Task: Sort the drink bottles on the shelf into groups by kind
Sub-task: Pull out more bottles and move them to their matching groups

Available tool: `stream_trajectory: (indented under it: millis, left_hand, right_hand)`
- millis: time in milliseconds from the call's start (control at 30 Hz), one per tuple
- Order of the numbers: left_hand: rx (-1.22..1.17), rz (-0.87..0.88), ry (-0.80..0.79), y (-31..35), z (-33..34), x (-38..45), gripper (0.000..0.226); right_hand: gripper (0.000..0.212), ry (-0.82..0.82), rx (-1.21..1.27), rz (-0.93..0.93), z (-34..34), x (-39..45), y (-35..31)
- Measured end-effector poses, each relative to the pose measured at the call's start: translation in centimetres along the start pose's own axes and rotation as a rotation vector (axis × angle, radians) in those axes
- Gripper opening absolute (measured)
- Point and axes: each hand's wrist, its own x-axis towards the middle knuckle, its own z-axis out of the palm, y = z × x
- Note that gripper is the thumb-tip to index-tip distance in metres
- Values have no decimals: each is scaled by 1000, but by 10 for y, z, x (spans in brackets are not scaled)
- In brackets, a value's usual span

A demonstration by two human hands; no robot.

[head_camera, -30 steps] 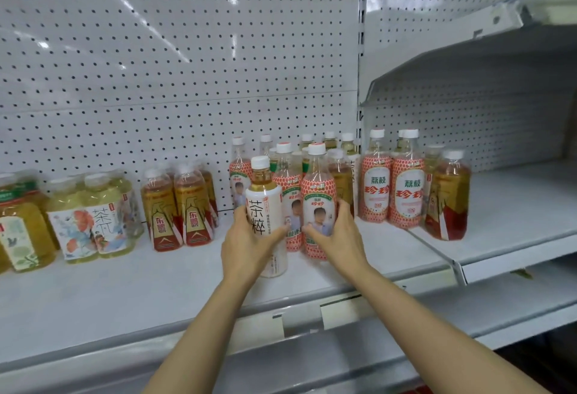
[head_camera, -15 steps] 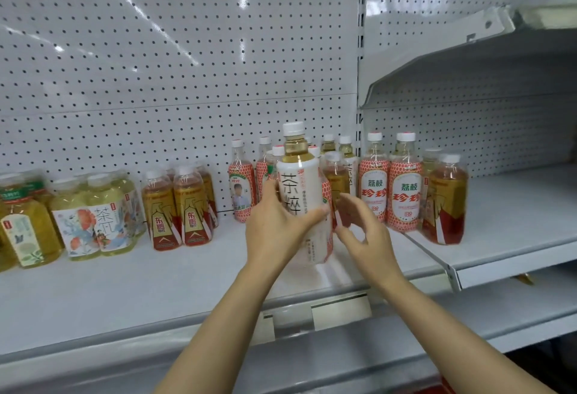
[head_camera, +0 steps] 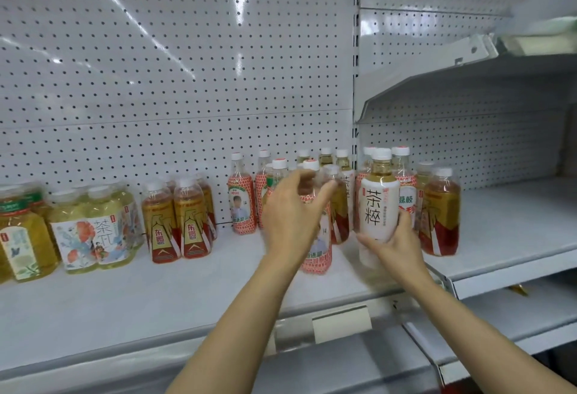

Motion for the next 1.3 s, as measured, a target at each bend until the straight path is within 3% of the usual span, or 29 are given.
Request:
stream_trajectory:
  millis: [167,400,500,600,700,767,833,933,1133,1200,1300]
  left_hand:
    - [28,-194,122,-63,-31,47,30]
    - [1,-385,-133,-121,-10,102,54]
    - [-86,-390,-239,-129,1,117,53]
    - [-155,-394,-352,-135,8,122,38]
    - [-165,-364,-372,-142,14,123,22]
    - [-183,-364,-389,-143,15,124,18]
    - [-190,-363,-386,-144,16,125,16]
    - [-201,-344,-324,-141,15,123,19]
    - [-274,-285,-139,-139,-9,144,31]
    - [-252,-263,-104,-135,-21,154,36]
    - [-238,-265,-75,-129,-36,167,34]
  right_hand:
    - [78,42,-57,83,-1,25,20]
    - [75,37,-96,138,1,33,38]
    - [83,18,-113,144,0,35,41]
    - [91,25,-108,146,-4,32,40]
    - [85,296,-183,-29,-7,25,30]
    - [70,487,-291,-284,-8,25,16]
    - [54,547,-346,-523,-6,29,-3]
    - [42,452,-357,-634,7,45,-28]
    - [34,206,-331,-554,35,89,-57]
    - [32,127,-336,-483,44,105,-63]
    - [30,-83,-189,-236,54,124,-77]
